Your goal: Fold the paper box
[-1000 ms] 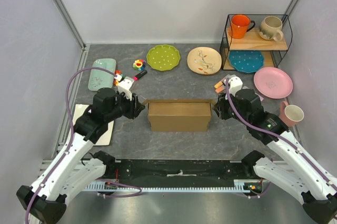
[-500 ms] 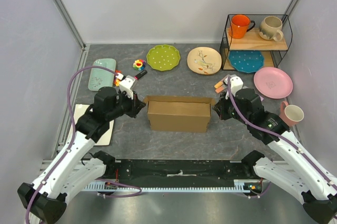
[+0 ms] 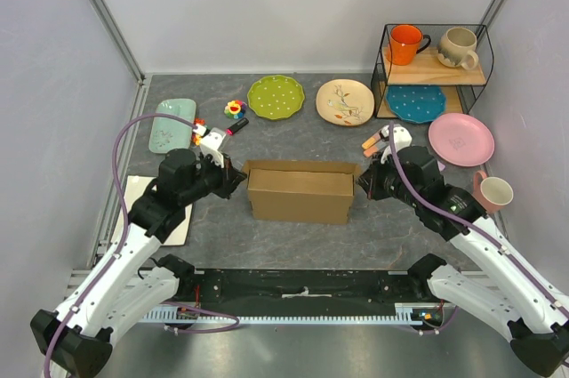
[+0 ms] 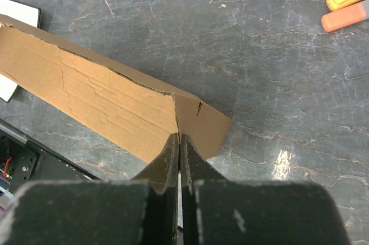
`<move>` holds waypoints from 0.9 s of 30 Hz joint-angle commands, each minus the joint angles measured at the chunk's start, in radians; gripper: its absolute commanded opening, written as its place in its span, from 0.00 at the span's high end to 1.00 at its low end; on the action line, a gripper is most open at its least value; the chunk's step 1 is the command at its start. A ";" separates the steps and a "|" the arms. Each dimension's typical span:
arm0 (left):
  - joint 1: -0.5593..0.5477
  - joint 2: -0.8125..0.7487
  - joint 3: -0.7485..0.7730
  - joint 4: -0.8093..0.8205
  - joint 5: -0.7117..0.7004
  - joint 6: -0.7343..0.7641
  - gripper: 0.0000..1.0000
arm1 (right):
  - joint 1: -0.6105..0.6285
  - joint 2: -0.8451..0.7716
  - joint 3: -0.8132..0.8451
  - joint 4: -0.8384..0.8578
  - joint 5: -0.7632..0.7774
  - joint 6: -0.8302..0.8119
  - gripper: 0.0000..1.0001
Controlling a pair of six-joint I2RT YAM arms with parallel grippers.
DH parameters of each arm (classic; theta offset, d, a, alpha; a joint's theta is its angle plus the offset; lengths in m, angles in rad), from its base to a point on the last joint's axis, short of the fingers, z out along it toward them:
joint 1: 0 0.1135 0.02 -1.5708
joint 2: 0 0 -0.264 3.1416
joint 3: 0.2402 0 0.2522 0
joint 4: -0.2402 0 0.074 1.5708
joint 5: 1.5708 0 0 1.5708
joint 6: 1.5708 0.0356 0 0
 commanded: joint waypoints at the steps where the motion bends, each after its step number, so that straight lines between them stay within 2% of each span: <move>1: -0.005 -0.018 -0.019 0.051 0.044 -0.057 0.93 | 0.012 -0.003 -0.001 0.078 -0.032 0.100 1.00; 12: -0.012 -0.040 -0.060 0.087 0.054 -0.097 0.94 | 0.029 -0.006 -0.081 0.144 -0.009 0.227 1.00; 27: -0.012 -0.043 -0.066 0.107 0.046 -0.129 0.95 | 0.142 0.011 -0.210 0.190 0.165 0.165 1.00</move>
